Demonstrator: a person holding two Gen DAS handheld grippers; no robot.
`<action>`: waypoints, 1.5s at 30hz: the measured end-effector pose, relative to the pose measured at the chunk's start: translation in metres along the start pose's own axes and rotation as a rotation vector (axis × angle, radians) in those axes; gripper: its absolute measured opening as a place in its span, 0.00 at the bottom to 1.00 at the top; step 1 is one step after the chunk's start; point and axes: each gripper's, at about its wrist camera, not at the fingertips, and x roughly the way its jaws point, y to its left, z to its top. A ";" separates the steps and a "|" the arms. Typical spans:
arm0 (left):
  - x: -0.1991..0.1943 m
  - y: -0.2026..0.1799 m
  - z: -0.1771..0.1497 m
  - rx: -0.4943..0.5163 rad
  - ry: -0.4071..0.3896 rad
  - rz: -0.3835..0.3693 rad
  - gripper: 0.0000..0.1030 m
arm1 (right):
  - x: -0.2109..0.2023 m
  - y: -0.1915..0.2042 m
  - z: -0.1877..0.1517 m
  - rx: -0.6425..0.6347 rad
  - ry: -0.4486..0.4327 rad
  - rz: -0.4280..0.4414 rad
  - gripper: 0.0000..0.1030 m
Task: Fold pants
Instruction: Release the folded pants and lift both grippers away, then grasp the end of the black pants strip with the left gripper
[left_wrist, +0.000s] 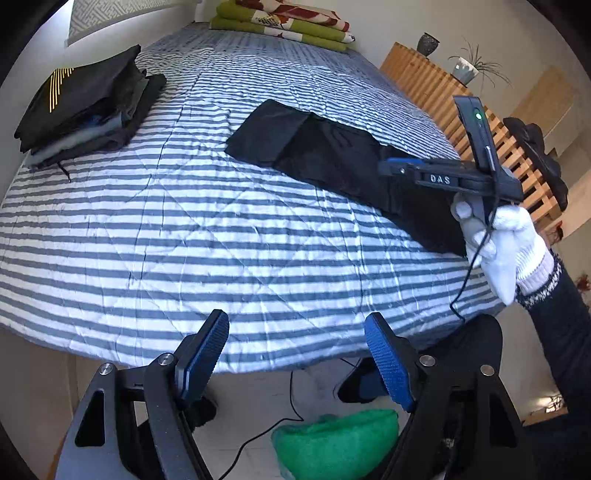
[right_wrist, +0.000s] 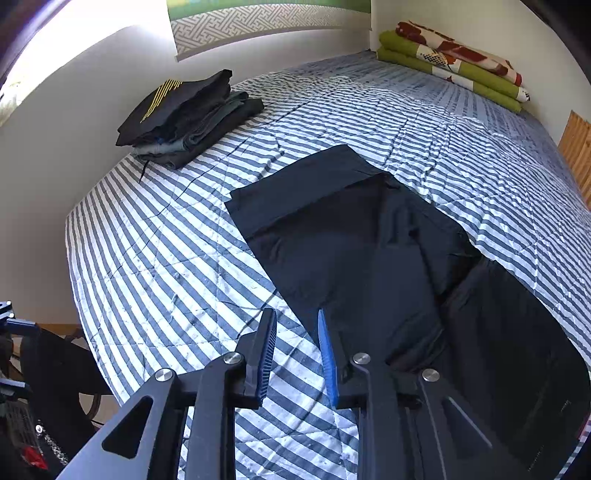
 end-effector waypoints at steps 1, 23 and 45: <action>0.005 0.003 0.010 0.002 -0.011 0.009 0.76 | 0.001 -0.003 0.001 0.004 0.000 -0.003 0.22; 0.211 0.115 0.197 -0.377 -0.003 -0.065 0.70 | 0.075 -0.036 0.025 0.080 0.075 0.025 0.22; 0.208 0.099 0.206 -0.374 -0.089 -0.033 0.05 | 0.036 -0.100 -0.002 0.245 0.041 -0.006 0.22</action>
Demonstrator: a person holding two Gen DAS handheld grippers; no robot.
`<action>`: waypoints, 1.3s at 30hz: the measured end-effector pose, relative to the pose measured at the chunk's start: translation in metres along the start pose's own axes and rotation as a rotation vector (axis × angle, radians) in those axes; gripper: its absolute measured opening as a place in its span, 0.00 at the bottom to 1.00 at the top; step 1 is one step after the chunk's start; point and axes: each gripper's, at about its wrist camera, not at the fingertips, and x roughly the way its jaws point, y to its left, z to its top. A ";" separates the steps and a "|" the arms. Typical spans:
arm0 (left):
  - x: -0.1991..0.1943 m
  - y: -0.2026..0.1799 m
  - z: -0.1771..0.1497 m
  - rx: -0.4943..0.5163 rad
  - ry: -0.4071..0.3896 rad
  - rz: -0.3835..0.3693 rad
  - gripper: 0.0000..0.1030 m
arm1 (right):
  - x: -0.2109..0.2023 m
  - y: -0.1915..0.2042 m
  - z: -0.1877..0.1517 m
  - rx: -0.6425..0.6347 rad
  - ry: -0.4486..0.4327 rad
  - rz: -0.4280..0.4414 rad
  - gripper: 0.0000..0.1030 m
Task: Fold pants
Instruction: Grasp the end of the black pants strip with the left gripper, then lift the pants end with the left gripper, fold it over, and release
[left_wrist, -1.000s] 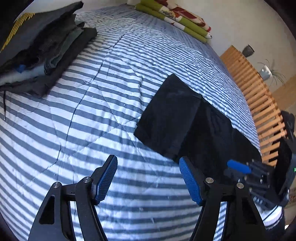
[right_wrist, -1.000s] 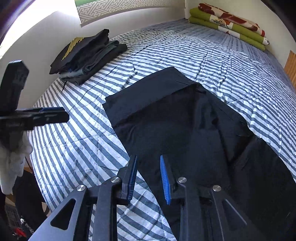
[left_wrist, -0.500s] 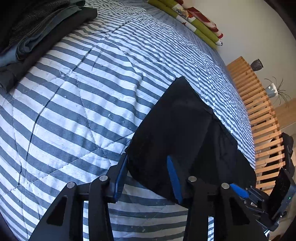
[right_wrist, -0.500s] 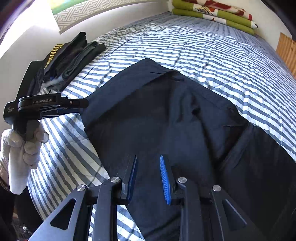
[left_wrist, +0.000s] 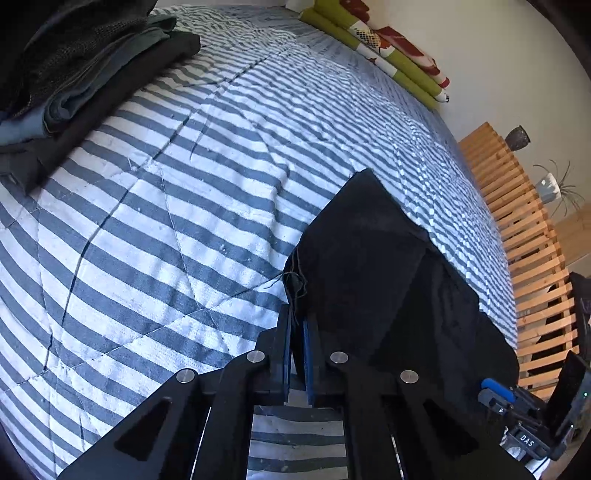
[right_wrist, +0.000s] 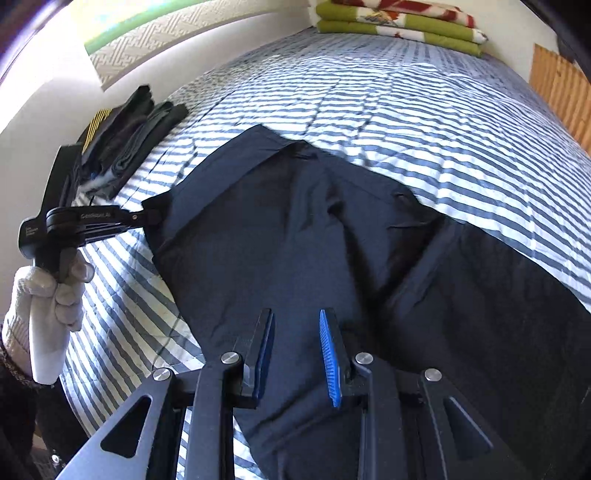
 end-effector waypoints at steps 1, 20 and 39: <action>-0.004 -0.003 0.001 0.009 -0.011 -0.006 0.05 | -0.006 -0.009 -0.003 0.031 -0.002 -0.007 0.22; -0.103 -0.238 -0.019 0.416 -0.122 -0.287 0.04 | -0.034 -0.091 -0.032 0.282 -0.035 0.007 0.22; 0.052 -0.440 -0.290 0.712 0.328 -0.479 0.04 | -0.158 -0.277 -0.144 0.608 -0.128 -0.145 0.22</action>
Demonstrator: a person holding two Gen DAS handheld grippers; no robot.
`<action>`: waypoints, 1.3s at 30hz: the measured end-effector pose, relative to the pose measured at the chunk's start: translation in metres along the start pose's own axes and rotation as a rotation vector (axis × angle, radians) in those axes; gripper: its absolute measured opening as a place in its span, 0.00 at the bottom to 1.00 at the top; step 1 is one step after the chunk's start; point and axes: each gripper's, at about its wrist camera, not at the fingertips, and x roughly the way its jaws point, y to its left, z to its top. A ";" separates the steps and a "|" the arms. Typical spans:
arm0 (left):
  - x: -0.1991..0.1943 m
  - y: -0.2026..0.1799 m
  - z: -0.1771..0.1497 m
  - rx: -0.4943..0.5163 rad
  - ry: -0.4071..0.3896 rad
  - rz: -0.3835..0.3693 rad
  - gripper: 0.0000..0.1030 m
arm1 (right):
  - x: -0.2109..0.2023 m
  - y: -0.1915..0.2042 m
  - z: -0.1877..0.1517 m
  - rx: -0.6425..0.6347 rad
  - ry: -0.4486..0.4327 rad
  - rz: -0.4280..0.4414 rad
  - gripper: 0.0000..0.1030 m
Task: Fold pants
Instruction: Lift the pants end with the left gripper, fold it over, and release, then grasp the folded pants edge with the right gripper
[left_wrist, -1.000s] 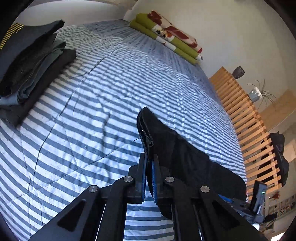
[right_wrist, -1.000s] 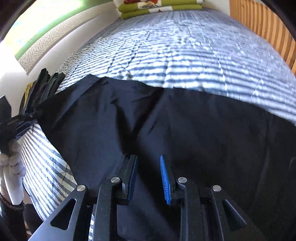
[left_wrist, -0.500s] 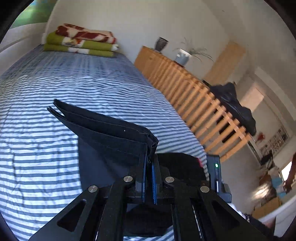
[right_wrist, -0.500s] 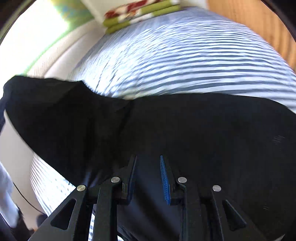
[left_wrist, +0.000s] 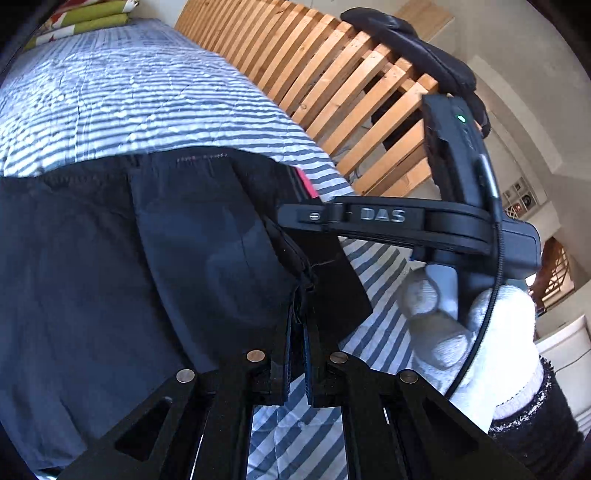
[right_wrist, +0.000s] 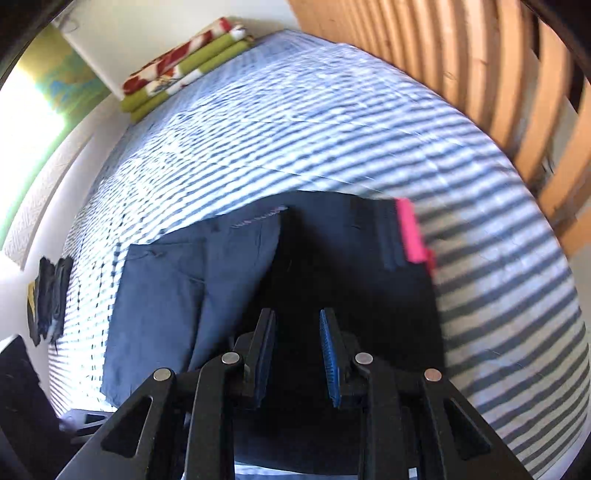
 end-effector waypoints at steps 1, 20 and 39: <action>-0.002 0.001 0.000 -0.010 -0.011 0.000 0.04 | 0.002 -0.003 0.000 0.005 -0.001 0.003 0.22; -0.120 0.089 -0.027 -0.132 -0.145 0.106 0.48 | 0.013 0.052 0.006 -0.129 -0.025 0.005 0.22; -0.147 0.210 -0.093 -0.413 -0.123 0.184 0.63 | 0.069 0.163 -0.018 -0.373 0.090 -0.004 0.22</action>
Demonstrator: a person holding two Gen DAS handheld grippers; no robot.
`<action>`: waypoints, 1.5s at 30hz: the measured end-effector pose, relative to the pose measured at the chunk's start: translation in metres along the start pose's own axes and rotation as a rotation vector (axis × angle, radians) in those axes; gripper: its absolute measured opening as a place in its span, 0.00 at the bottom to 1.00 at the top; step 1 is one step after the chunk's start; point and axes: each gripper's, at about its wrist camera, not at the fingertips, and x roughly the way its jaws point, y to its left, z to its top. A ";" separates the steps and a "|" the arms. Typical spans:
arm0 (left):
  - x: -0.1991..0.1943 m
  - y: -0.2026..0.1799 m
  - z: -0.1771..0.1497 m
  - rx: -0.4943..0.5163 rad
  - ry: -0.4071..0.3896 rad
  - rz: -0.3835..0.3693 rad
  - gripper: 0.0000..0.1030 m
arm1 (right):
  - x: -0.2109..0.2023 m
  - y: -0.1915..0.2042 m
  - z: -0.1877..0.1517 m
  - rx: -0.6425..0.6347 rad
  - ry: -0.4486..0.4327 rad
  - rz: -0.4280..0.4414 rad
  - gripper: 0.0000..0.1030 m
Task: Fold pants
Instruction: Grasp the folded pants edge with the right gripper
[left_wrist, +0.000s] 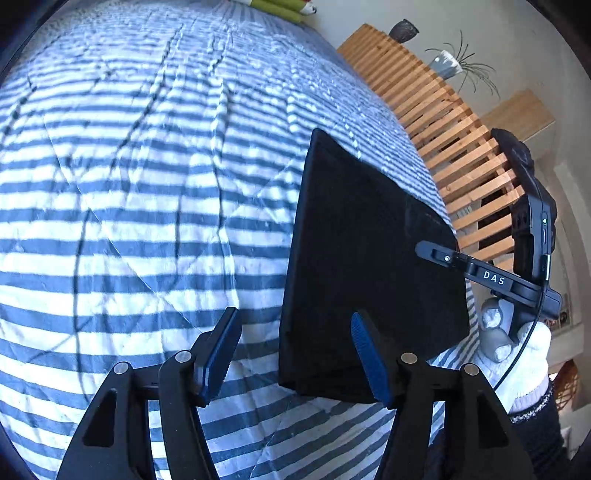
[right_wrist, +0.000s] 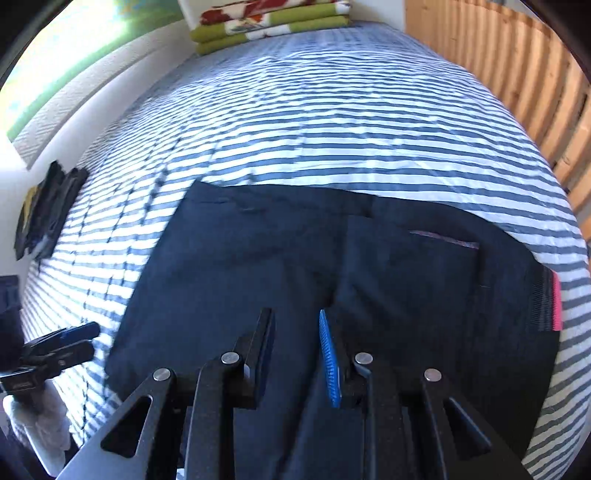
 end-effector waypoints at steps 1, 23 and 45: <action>0.004 0.000 -0.002 0.001 0.011 -0.007 0.63 | 0.006 0.004 -0.001 -0.009 0.016 0.002 0.22; 0.021 -0.042 -0.012 0.040 -0.061 -0.039 0.09 | 0.039 0.102 0.038 -0.027 0.179 0.065 0.35; -0.012 -0.065 -0.007 0.080 -0.104 -0.197 0.37 | 0.037 0.129 0.053 -0.034 0.231 0.029 0.03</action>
